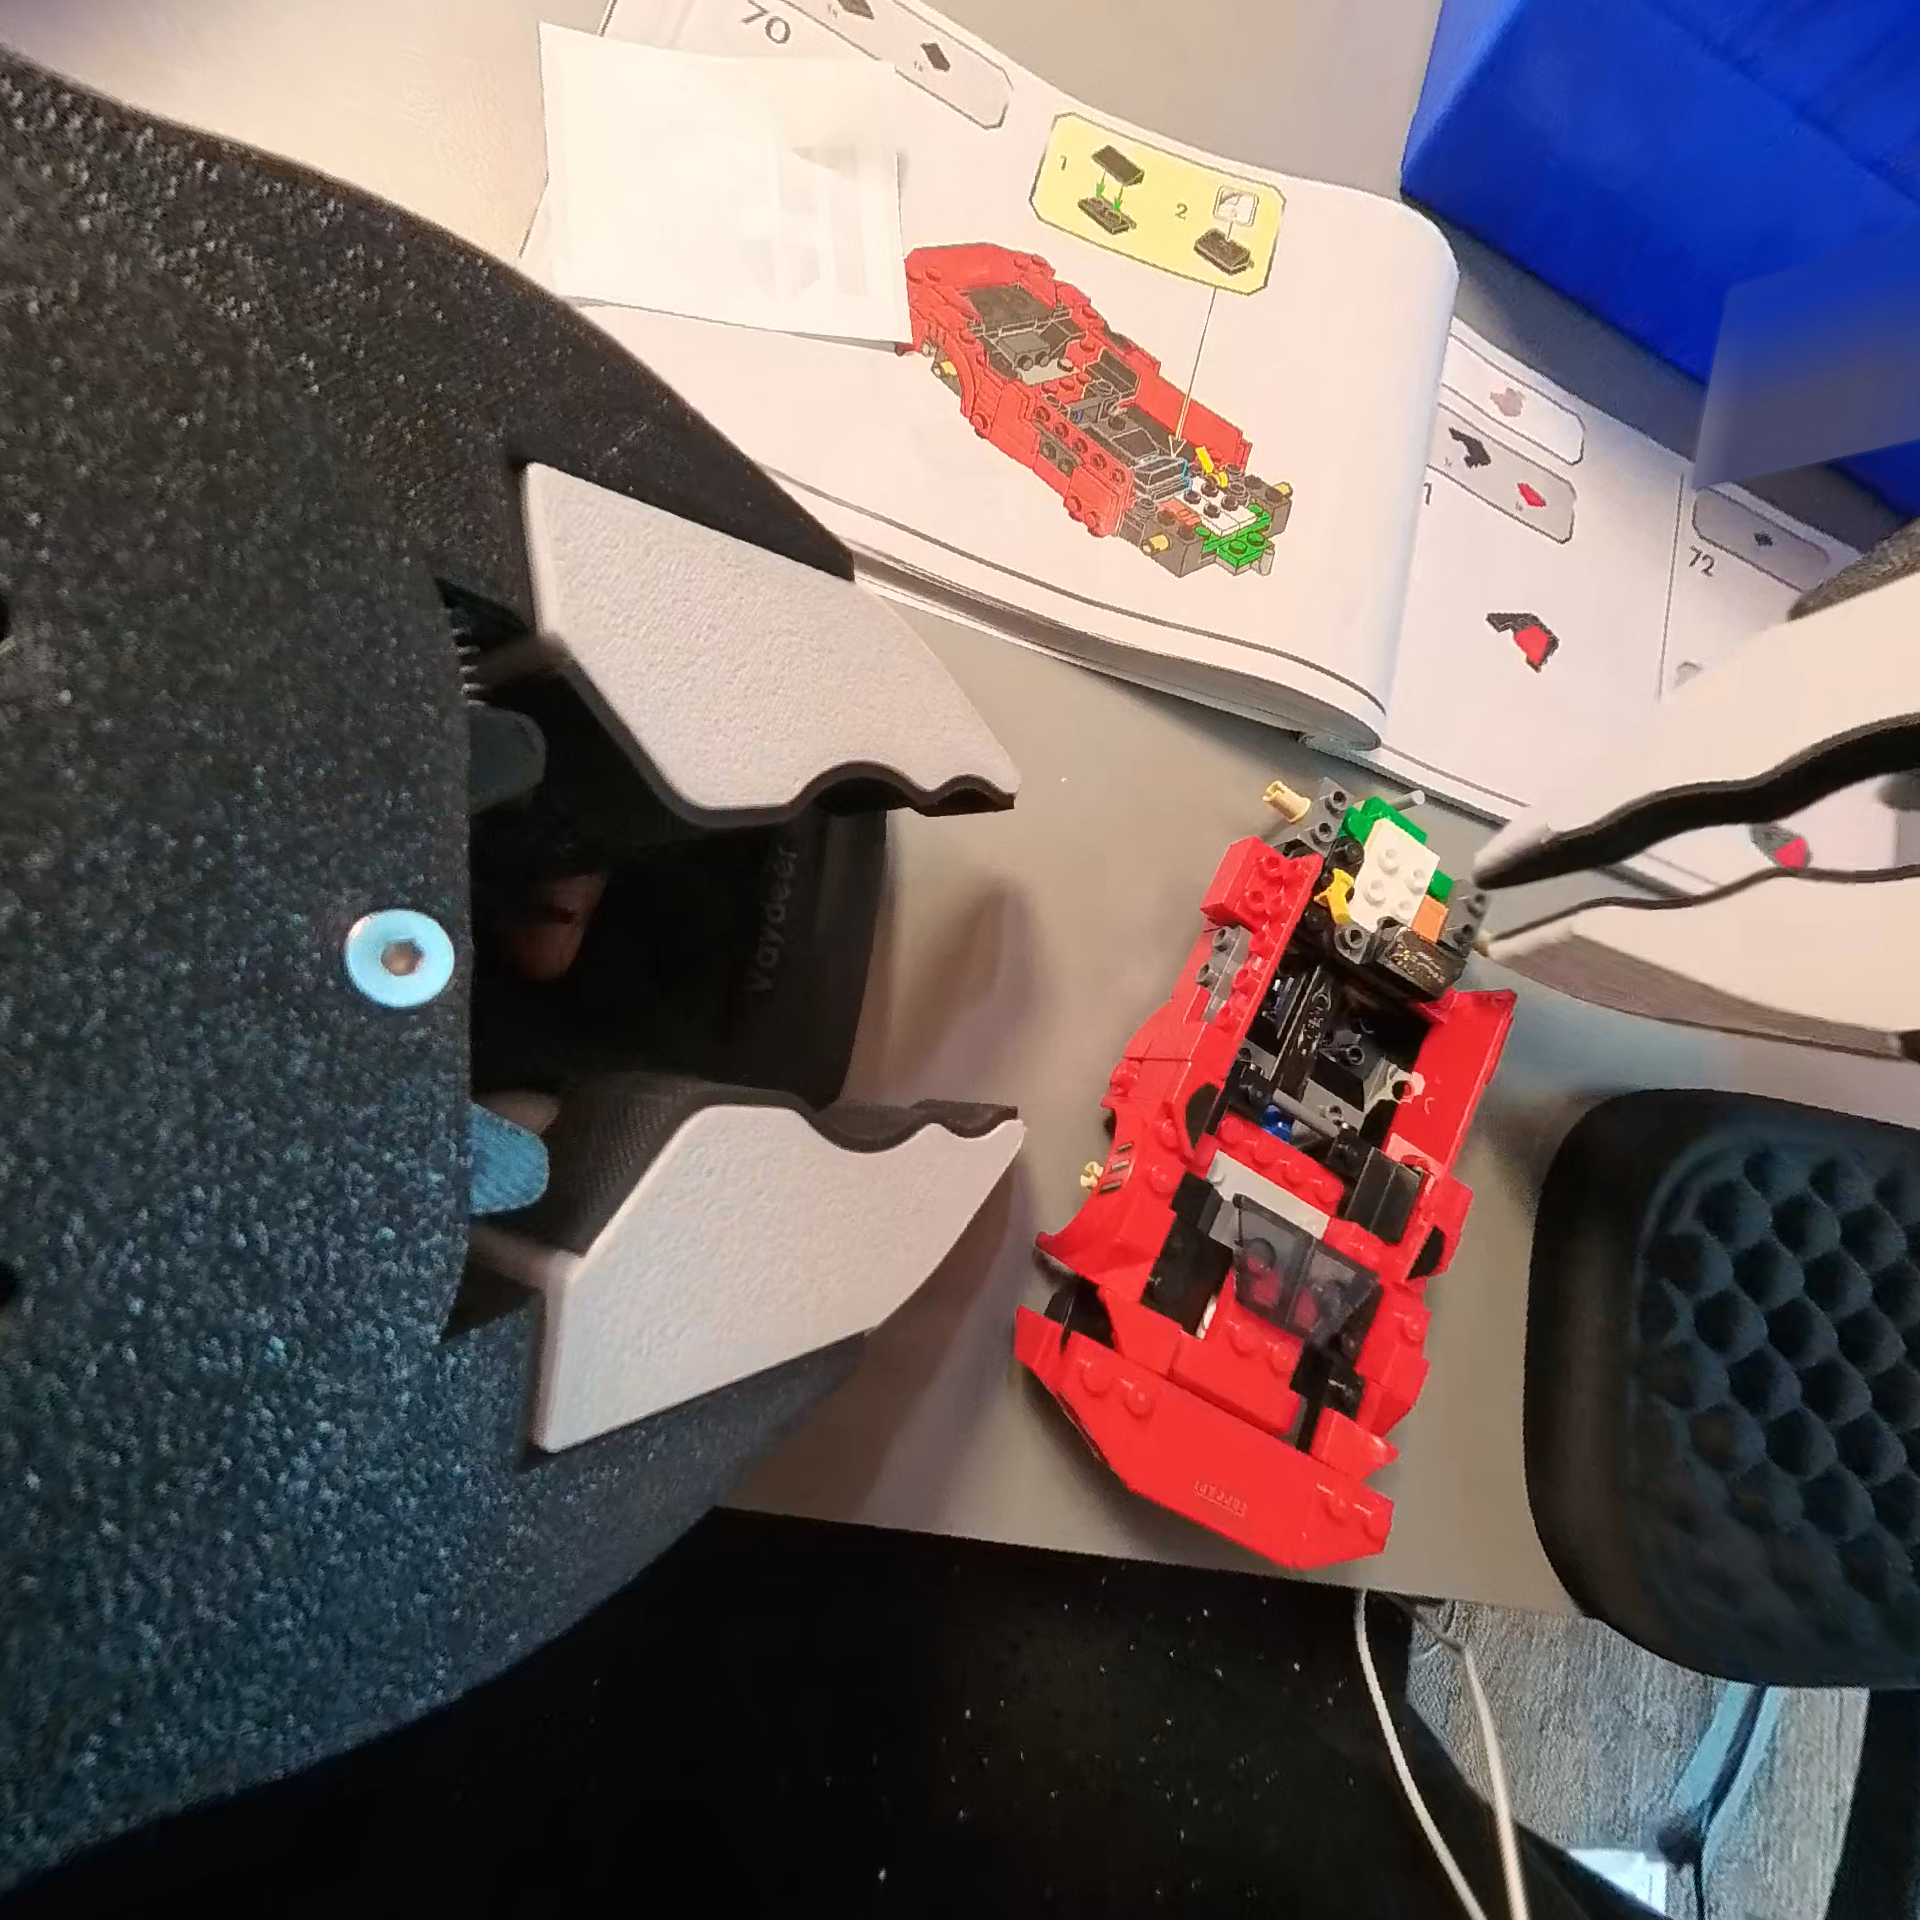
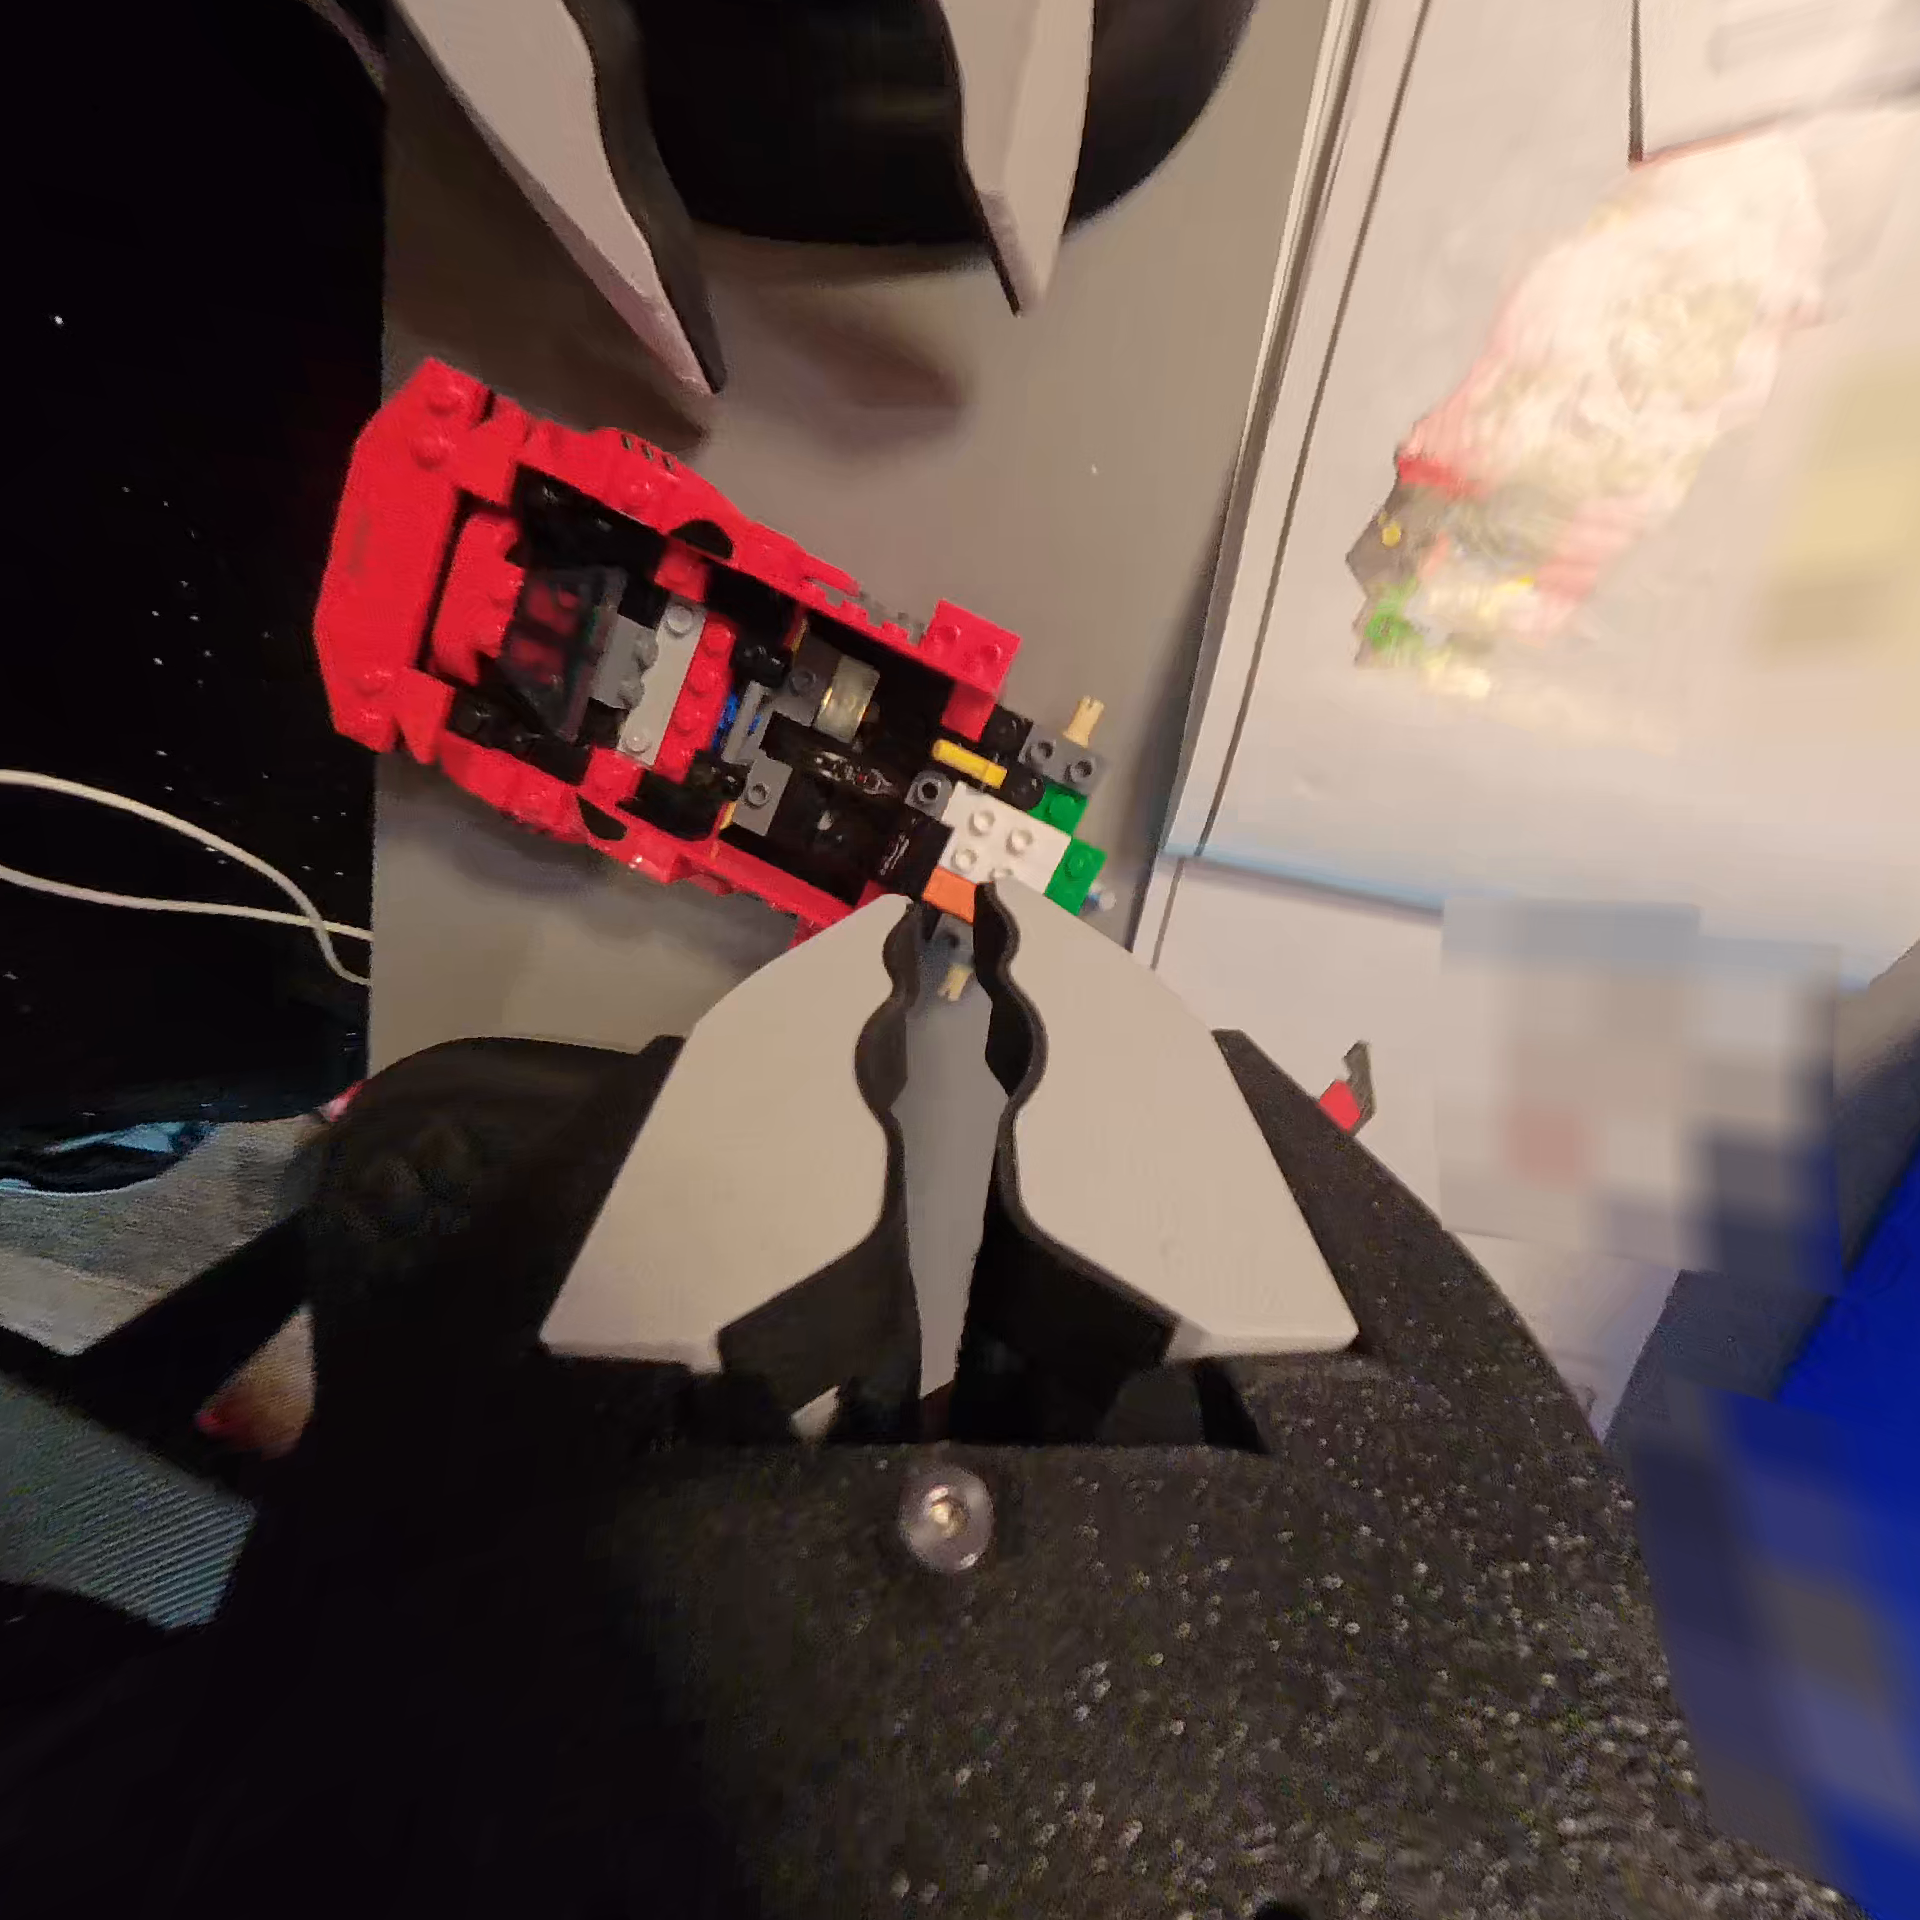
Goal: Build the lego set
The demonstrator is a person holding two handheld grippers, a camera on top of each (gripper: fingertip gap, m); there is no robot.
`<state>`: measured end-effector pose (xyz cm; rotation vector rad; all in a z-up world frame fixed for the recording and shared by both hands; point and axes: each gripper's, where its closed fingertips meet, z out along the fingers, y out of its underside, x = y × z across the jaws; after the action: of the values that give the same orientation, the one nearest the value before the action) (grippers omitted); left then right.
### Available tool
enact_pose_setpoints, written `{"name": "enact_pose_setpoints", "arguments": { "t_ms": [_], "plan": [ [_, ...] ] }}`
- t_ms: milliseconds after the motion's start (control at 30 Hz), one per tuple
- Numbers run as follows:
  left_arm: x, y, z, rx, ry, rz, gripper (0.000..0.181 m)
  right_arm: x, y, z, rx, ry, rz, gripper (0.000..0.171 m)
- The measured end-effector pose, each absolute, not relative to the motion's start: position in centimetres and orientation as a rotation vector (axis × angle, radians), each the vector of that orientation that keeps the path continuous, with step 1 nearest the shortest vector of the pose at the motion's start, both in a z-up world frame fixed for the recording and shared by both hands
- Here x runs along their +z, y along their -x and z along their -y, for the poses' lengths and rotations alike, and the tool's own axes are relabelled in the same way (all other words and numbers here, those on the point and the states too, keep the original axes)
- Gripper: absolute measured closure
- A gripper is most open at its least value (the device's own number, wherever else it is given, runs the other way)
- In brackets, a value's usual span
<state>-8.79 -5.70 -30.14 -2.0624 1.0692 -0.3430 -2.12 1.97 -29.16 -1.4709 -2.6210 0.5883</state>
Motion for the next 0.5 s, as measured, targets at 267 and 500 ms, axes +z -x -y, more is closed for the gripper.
{"name": "enact_pose_setpoints", "arguments": {
  "t_ms": [267, 500],
  "plan": [
    [-30.19, 8.74, 5.74, -0.340, 2.061, -1.077, 0.129, -29.54, 2.75, -1.90, 0.591, 1.250, 2.661, 0.164],
    [-30.38, 8.78, 5.77, -0.336, 2.067, -1.078, 0.129, -29.88, 3.06, -1.69, 0.613, 1.168, 2.687, 0.166]
  ]
}}
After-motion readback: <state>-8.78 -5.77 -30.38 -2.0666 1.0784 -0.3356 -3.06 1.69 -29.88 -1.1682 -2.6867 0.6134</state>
